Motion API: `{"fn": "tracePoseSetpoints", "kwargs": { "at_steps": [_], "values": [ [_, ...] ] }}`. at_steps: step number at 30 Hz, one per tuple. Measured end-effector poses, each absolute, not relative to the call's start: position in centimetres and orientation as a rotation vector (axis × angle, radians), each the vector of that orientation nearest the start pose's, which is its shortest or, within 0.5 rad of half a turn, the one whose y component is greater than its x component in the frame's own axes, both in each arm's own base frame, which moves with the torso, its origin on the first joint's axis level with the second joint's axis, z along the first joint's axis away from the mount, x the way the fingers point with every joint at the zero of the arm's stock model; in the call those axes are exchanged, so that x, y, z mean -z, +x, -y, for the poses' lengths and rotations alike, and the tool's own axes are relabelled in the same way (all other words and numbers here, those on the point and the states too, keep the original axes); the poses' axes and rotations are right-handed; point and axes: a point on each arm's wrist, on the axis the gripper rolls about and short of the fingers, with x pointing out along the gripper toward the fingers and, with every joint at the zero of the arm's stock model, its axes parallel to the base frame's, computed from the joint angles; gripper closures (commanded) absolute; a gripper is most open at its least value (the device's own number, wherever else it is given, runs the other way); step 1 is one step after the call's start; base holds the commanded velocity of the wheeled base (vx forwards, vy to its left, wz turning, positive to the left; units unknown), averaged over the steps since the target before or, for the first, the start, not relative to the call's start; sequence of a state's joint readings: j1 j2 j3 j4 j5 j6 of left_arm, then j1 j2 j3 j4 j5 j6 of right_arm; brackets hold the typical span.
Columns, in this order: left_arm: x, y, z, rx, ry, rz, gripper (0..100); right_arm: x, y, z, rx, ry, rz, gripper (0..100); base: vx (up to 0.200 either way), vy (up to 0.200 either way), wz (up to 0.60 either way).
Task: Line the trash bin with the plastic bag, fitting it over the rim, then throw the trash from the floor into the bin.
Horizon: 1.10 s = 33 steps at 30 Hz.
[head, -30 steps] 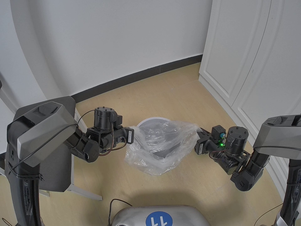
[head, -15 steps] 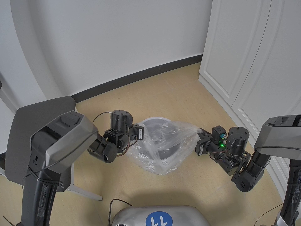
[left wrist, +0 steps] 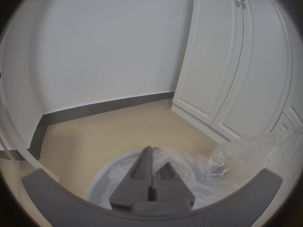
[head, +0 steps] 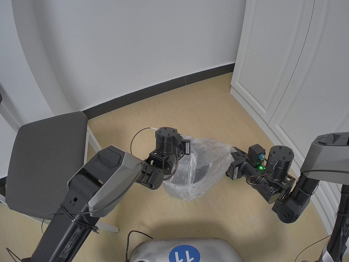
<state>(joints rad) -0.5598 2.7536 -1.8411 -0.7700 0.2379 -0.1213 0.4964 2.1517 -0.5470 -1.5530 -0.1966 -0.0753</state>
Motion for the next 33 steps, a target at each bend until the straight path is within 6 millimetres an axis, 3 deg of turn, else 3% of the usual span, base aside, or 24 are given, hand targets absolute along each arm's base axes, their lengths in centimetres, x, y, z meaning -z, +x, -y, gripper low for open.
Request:
{"fn": "tracePoseSetpoints", "kwargs": {
  "at_steps": [9,15,20,33],
  "values": [
    [3.9,46.6,30.8,0.322,-0.118,-0.172,100,-7.6,28.8,-15.8,-0.318,-0.090,-0.026,100,0.000,0.000,0.00],
    [4.9,46.5,31.0,0.355,-0.183,-0.179,100,-7.7,28.2,-16.0,-0.336,-0.092,-0.030,100,0.000,0.000,0.00],
    [4.0,46.9,30.6,0.352,-0.263,-0.134,100,-7.6,27.4,-16.2,-0.355,-0.098,-0.044,100,0.000,0.000,0.00],
    [-1.5,47.6,29.5,0.303,-0.319,-0.014,100,-7.6,27.5,-16.2,-0.353,-0.098,-0.045,100,0.000,0.000,0.00]
  ]
}}
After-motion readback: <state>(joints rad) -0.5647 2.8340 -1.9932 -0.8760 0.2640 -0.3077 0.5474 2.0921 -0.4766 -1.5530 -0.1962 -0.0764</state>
